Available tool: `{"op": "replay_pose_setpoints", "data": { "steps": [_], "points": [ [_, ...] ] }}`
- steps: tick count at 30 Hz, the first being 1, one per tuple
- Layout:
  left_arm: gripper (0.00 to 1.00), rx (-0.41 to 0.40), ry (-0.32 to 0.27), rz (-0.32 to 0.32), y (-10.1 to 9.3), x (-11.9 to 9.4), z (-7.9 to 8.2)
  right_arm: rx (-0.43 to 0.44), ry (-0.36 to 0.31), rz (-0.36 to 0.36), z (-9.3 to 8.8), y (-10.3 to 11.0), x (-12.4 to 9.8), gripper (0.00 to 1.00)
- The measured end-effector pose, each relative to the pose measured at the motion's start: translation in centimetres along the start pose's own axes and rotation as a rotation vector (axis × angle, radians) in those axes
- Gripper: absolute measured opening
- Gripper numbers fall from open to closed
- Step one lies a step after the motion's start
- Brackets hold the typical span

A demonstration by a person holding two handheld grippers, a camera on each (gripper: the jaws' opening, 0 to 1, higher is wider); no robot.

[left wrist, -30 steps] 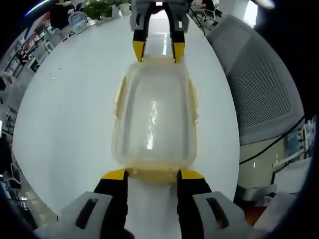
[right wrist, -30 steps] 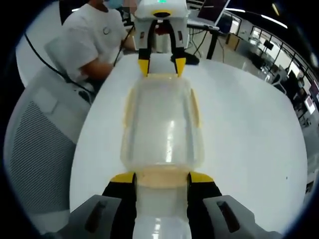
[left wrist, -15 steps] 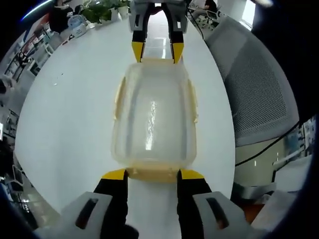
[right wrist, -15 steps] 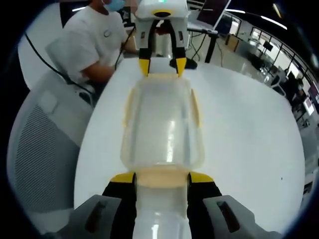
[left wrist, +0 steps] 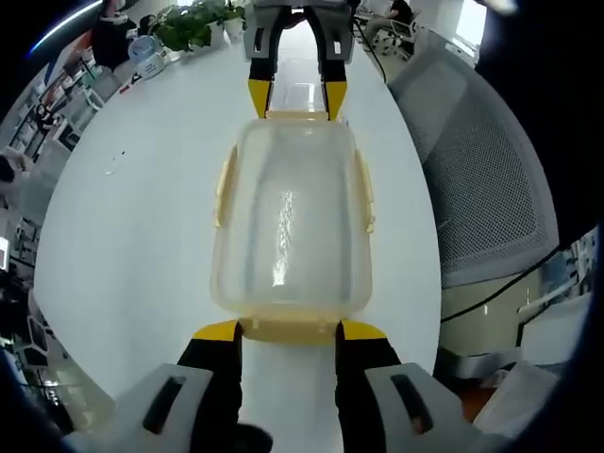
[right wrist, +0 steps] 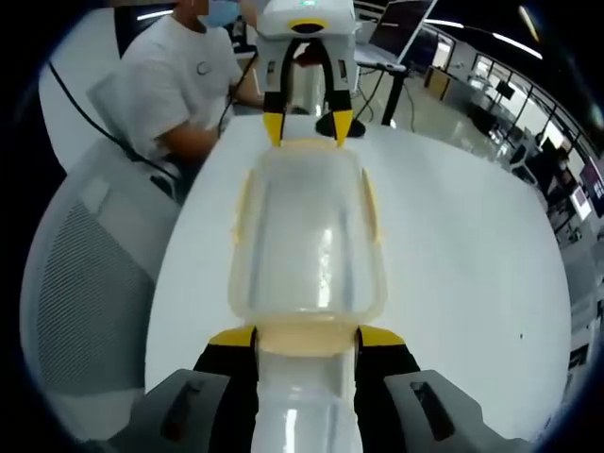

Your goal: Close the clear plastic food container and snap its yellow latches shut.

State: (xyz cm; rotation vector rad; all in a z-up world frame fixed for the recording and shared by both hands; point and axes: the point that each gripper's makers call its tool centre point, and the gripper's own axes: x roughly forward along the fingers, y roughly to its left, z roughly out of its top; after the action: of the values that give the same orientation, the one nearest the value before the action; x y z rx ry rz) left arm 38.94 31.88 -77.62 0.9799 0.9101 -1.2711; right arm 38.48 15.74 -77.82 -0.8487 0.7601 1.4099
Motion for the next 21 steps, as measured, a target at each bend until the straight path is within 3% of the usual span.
{"op": "replay_pose_setpoints", "data": {
  "steps": [13,21],
  "points": [
    [0.37,-0.006,0.006,-0.012,-0.5,0.3,0.9,0.01,0.015,0.015,-0.7,0.5,-0.7,0.38],
    [0.37,-0.001,-0.018,-0.012,-0.8,0.5,2.6,0.006,0.016,0.009,-1.9,0.8,-2.1,0.38]
  ]
}}
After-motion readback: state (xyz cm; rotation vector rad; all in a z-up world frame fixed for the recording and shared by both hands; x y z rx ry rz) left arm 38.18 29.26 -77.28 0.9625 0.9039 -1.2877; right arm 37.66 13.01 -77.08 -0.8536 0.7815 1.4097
